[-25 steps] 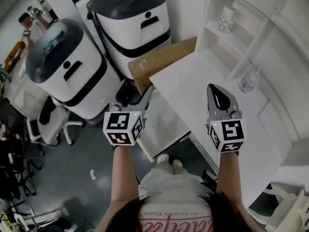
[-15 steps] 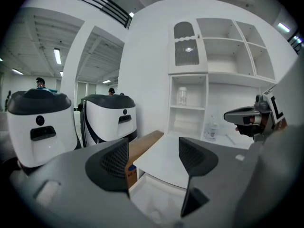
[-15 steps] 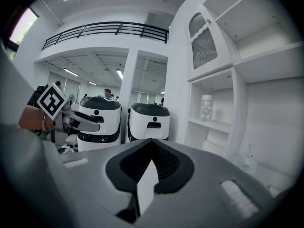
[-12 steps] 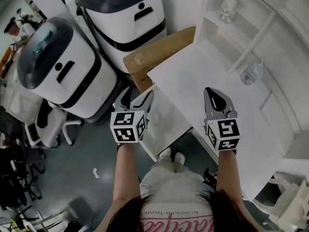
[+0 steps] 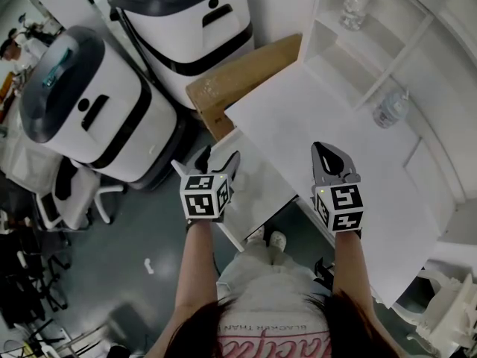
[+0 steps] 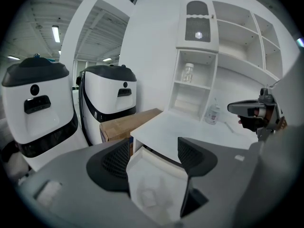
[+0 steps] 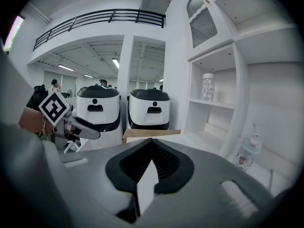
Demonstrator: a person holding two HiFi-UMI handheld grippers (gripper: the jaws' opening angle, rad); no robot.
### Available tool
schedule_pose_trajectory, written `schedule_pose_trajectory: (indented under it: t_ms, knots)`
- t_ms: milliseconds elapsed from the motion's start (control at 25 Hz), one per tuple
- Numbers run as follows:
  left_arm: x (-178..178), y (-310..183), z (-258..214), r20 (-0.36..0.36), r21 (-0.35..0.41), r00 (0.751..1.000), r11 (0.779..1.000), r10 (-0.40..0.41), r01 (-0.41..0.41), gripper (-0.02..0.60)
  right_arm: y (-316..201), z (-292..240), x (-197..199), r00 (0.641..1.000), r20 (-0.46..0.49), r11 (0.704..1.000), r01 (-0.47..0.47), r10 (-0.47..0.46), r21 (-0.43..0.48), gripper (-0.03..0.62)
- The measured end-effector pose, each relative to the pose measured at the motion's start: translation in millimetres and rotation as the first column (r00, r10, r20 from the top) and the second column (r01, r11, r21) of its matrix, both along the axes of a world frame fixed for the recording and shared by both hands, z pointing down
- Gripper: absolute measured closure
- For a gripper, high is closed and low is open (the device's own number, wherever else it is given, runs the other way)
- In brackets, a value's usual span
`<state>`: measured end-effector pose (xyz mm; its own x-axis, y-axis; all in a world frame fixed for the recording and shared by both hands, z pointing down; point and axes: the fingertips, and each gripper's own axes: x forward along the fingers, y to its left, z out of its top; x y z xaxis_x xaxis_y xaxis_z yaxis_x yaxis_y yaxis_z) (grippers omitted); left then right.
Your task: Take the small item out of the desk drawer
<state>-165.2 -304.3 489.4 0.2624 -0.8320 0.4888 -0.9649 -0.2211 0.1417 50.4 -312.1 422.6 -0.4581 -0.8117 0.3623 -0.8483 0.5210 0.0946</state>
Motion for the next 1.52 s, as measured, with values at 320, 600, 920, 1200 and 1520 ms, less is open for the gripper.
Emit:
schedule_pose_trajectory:
  t_ms: [320, 600, 920, 1200, 1520]
  knots:
    - [1, 0, 53, -0.031, -0.14, 1.0, 0.99, -0.002, -0.002, 0.252, 0, 26, 5, 0.999, -0.028, 0.997, -0.022, 0.02, -0.068, 0.592]
    - [5, 8, 100, -0.061, -0.27, 0.998, 0.963, -0.009, -0.008, 0.261, -1, 42, 10, 0.999, -0.012, 0.992, -0.047, 0.046, -0.117, 0.592]
    - [13, 16, 141, -0.093, -0.377, 0.996, 0.926, -0.013, -0.023, 0.261, 2, 55, 8, 0.999, -0.027, 0.987, -0.049, 0.046, -0.154, 0.592]
    - [22, 19, 176, -0.102, -0.455, 0.994, 0.891, -0.033, -0.017, 0.261, 6, 70, 14, 0.998, -0.046, 0.98, -0.051, 0.043, -0.193, 0.592]
    - [25, 20, 211, -0.086, -0.532, 0.995, 0.847, -0.056, 0.002, 0.27, 6, 84, 22, 0.997, -0.056, 0.972, -0.066, 0.055, -0.227, 0.592]
